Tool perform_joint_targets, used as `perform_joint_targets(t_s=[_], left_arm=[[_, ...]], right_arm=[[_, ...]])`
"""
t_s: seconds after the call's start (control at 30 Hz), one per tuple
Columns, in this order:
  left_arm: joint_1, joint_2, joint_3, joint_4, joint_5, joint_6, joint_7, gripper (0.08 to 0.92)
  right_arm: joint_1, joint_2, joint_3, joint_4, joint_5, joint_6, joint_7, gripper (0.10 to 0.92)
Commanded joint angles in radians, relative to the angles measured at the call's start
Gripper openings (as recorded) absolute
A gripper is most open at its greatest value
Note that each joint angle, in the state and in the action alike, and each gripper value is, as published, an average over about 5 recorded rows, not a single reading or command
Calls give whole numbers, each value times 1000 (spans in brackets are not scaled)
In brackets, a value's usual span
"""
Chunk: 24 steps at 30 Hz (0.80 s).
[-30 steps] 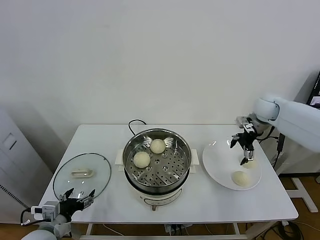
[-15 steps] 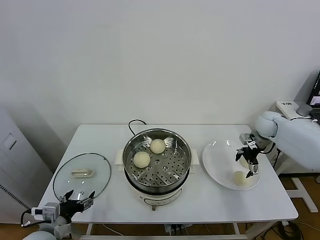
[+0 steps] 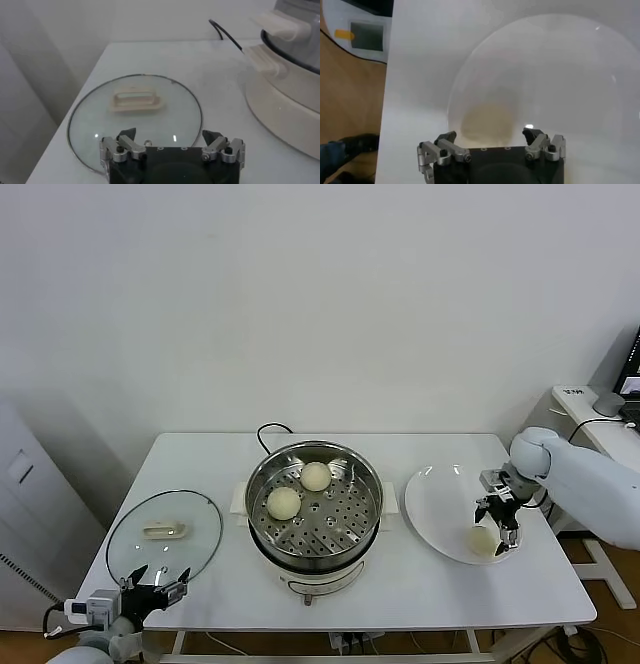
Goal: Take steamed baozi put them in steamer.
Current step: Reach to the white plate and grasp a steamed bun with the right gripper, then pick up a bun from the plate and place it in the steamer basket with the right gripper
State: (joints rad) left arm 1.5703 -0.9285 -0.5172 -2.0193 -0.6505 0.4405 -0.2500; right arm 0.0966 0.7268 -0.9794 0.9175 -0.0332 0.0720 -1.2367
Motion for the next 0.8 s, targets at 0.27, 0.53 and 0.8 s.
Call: perform_joint_targets(t_s=[0.27,0.53,0.8], left_arm=[[-17,5,13,1,1,7,-3,823],[-16,5,12,-2,1,7,-4,823],[-20,2,18,-3,1,11,-7,823]], right_arm=[[-89,16,127,-52,4,-6,27,624],[-72,13,116,-40,53,-8,-1,508],[213,-59,-107,104,176,-5,-53,501]])
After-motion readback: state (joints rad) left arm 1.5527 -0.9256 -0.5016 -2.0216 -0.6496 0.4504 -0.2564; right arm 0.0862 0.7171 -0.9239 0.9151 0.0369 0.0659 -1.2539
